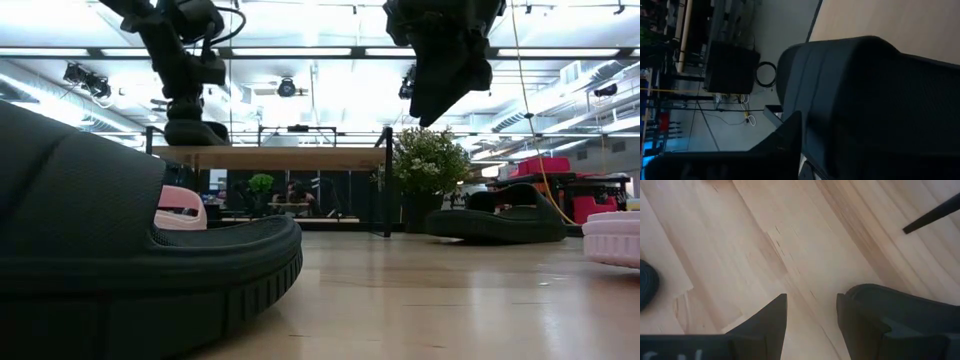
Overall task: Pick and place slides into the shelf
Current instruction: Put the middle black slipper on the shelf, then put the bottom left black slipper on the shelf
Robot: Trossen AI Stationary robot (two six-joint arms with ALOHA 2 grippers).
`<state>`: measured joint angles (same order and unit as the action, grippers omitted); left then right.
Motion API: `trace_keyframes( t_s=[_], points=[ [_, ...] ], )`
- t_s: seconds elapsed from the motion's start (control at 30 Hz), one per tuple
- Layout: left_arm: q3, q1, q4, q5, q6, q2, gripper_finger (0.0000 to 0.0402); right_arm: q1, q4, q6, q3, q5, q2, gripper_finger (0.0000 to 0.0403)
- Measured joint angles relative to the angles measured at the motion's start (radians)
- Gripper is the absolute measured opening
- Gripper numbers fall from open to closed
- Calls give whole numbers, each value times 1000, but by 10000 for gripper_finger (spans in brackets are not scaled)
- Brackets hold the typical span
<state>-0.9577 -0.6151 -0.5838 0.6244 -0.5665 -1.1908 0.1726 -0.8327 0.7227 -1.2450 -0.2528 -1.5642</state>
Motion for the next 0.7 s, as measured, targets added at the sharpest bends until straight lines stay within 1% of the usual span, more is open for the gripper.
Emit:
trace_keyframes(
  t_s=[0.13, 0.33, 0.43, 0.53, 0.63, 0.7],
  points=[
    [0, 26, 1, 2, 2, 0, 142, 0, 61, -7, 0, -22, 0, 177],
    [0, 76, 0, 47, 2, 2, 177, 0, 216, -104, 0, -25, 0, 177],
    [0, 114, 2, 56, 2, 9, 182, 0, 312, -172, 0, -36, 0, 177],
    [0, 156, -12, 89, 5, 18, 181, 0, 375, -211, 0, -46, 0, 177],
    [-1, 206, -33, 128, 8, 34, 176, 0, 381, -222, 0, -47, 0, 173],
    [0, 244, -48, 134, 37, 51, 173, 0, 381, -222, 0, -47, 0, 170]
  ],
)
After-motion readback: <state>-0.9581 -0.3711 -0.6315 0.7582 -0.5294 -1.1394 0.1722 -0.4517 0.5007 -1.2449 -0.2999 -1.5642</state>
